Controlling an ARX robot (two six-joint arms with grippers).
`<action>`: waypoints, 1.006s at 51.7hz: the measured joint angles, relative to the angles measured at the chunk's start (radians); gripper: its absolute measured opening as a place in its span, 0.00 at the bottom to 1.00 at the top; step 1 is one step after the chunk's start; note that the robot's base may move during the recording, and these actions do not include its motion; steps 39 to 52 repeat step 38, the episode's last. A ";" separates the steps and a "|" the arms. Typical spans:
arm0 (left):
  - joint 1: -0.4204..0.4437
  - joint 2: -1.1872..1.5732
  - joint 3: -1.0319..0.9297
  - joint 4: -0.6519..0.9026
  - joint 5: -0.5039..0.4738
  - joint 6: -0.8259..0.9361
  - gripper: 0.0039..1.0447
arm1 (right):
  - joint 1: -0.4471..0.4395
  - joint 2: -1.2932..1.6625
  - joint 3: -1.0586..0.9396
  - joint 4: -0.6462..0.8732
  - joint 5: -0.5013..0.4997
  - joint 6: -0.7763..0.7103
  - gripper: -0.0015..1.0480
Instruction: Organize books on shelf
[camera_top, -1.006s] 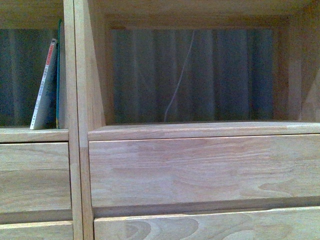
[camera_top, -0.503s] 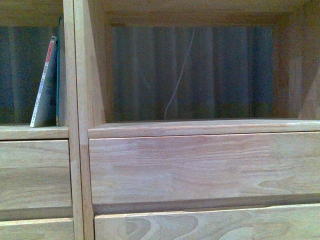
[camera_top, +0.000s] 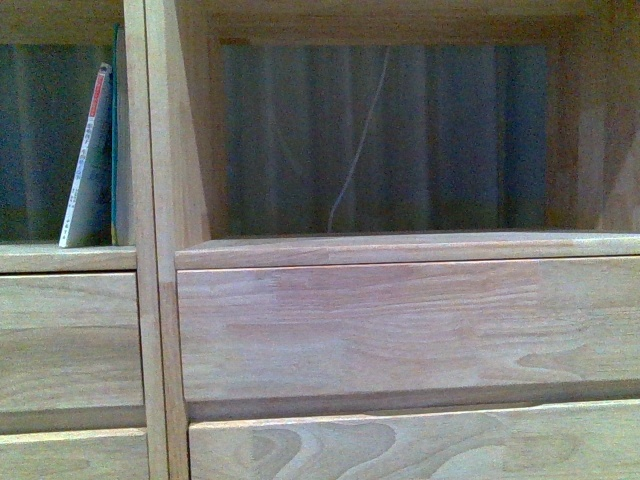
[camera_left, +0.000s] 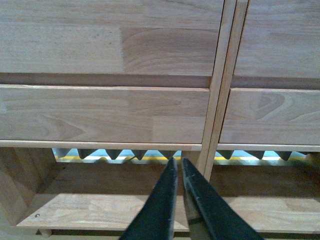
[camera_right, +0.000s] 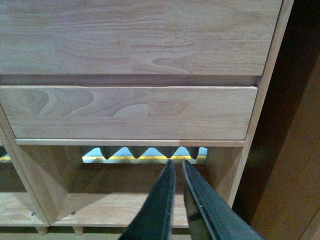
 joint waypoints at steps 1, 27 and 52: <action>0.000 0.000 0.000 0.000 0.000 0.000 0.16 | 0.000 0.000 0.000 0.000 0.000 0.000 0.17; 0.000 0.000 0.000 0.000 0.000 0.002 0.94 | 0.000 0.000 0.000 0.000 0.000 0.000 0.94; 0.000 0.000 0.000 0.000 0.000 0.003 0.94 | 0.000 0.000 0.000 0.000 0.000 0.000 0.93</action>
